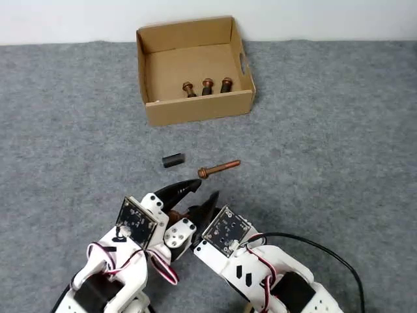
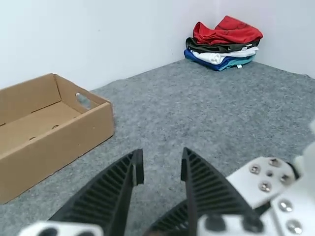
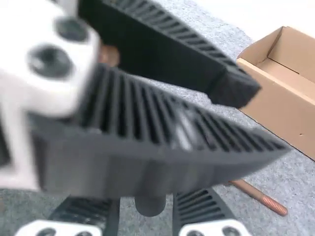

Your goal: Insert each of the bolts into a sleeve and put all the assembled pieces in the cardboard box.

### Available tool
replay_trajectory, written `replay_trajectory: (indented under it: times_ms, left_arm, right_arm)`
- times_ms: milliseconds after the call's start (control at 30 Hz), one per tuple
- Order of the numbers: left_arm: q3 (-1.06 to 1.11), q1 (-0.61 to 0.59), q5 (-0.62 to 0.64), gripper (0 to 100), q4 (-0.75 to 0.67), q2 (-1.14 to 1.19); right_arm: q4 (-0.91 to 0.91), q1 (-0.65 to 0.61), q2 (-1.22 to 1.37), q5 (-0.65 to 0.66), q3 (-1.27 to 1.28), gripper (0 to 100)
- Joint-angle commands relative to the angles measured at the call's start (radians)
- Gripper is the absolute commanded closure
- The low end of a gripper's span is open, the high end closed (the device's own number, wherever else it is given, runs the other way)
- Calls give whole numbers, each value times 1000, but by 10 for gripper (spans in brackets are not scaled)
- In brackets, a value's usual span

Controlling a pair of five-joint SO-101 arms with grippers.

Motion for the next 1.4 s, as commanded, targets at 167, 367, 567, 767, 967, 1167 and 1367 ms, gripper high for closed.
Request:
replay_trajectory:
  times_ms: [167, 367, 567, 767, 967, 1167, 1367]
  left_arm:
    - [35, -3, 14, 874, -103, 8]
    - [-1, -48, 14, 874, -104, 6]
    - [15, -80, 14, 874, -160, 8]
    - [41, -80, 17, 874, -190, 6]
    - [-10, -78, 17, 874, -164, 8]
    - [45, -41, 17, 874, -218, 8]
    - [77, -18, 17, 877, -258, 8]
  right_arm:
    - [-33, -13, -1, 6, -15, 990]
    - [-31, -13, -1, 6, -15, 990]
    - [-31, -15, -1, 6, -15, 990]
    - [-33, -15, -2, 6, 2, 990]
    - [-33, -15, -2, 6, 9, 990]
    - [-33, -15, -2, 6, 9, 990]
    - [-33, -15, -2, 43, 8, 990]
